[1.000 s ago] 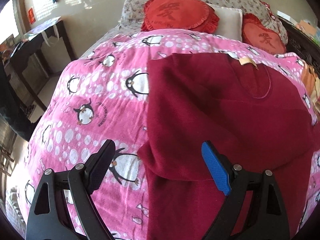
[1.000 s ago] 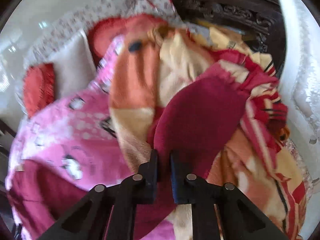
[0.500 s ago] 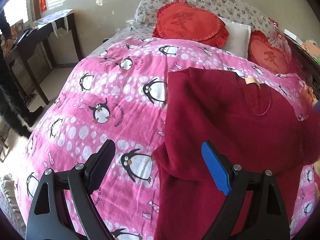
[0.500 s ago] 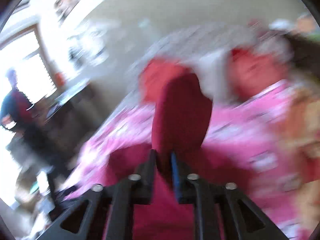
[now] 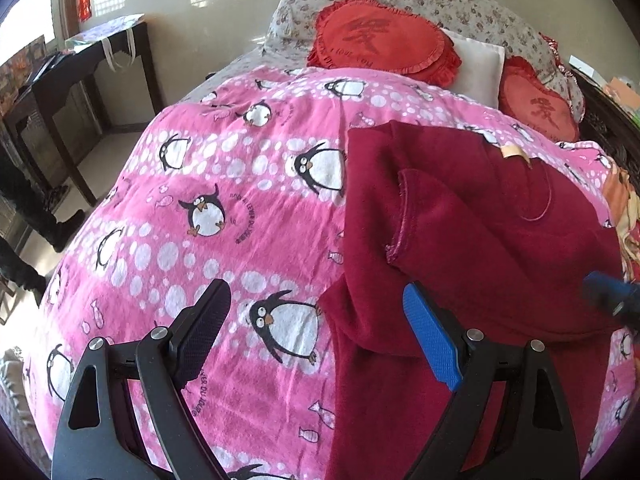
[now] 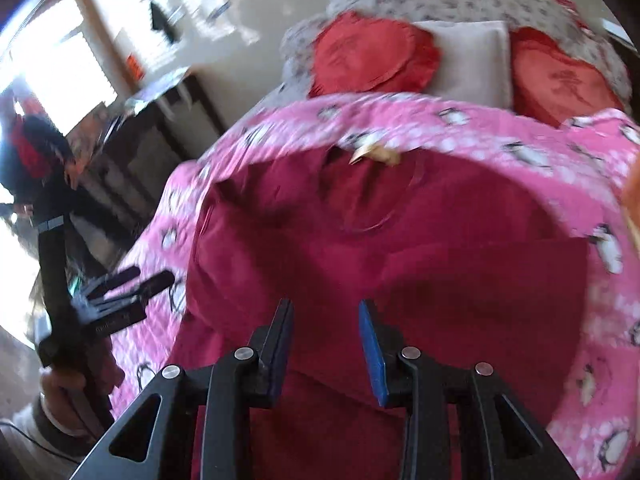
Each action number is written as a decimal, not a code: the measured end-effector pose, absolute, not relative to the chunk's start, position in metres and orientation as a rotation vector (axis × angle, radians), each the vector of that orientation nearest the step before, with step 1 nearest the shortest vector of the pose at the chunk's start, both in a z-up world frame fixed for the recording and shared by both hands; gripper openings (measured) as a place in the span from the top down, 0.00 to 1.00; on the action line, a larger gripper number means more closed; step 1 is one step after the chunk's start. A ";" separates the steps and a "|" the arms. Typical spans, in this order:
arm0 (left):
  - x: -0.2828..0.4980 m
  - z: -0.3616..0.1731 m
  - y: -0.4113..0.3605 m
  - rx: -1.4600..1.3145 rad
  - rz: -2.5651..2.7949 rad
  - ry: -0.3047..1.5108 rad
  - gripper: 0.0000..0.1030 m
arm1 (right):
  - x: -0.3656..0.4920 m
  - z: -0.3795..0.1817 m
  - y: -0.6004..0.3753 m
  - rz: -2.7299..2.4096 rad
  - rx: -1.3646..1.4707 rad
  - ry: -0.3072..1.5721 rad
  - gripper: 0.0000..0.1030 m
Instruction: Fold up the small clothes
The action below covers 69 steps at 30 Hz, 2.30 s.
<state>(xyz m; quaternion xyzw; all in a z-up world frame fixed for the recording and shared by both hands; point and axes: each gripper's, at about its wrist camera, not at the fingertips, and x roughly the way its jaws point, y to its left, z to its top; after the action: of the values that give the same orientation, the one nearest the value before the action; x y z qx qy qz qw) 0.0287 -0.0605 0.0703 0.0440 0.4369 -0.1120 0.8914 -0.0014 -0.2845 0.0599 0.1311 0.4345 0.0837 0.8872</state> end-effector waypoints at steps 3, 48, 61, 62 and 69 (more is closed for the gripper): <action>0.031 0.072 -0.061 0.084 -0.238 0.899 0.14 | 0.012 0.019 -0.267 0.184 0.215 1.042 0.69; 0.049 0.038 -0.110 0.172 -0.308 0.939 0.14 | -0.067 0.046 -0.379 -0.210 0.109 0.935 0.69; 0.031 0.054 -0.112 0.212 -0.306 0.889 0.14 | -0.077 0.068 -0.367 -0.198 0.178 0.892 0.67; 0.030 0.056 -0.112 0.212 -0.308 0.884 0.14 | -0.076 0.070 -0.364 -0.194 0.186 0.887 0.67; 0.020 0.062 -0.107 0.210 -0.321 0.879 0.14 | -0.068 0.063 -0.354 -0.189 0.206 0.908 0.67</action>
<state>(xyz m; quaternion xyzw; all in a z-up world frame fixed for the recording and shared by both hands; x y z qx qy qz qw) 0.0203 -0.1065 0.0619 0.1009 0.4229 -0.1543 0.8872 -0.0684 -0.3543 0.0626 0.0993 0.4370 -0.0910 0.8893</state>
